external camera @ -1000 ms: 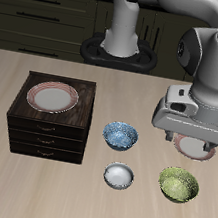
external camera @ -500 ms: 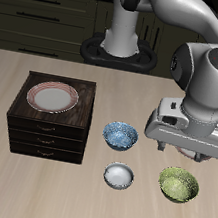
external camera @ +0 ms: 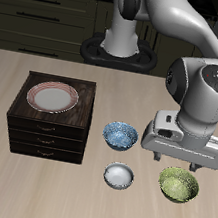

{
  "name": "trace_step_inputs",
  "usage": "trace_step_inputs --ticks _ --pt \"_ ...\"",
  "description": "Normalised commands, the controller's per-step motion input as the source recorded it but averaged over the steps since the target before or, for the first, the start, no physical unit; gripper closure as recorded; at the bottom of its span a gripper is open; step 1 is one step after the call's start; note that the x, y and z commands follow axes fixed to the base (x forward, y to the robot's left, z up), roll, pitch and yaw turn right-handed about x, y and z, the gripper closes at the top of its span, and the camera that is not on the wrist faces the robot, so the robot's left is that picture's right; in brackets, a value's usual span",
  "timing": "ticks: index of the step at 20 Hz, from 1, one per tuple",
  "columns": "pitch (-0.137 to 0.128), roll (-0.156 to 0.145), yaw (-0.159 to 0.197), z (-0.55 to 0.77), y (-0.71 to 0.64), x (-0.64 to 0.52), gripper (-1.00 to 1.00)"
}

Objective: Place the green bowl onto the plate that is on the left side of the table

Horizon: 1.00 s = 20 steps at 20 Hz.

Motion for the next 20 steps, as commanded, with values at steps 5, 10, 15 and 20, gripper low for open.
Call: trace_step_inputs --ticks 5,10,15,20 --pt "0.022 0.014 0.005 -0.35 0.10 0.03 -1.00" --pt "0.049 0.008 -0.018 -0.36 0.05 0.02 -1.00" --pt "0.025 0.000 -0.006 -0.21 -0.01 0.01 -1.00" --pt "0.031 -0.005 -0.005 -0.23 -0.04 0.00 -1.00"
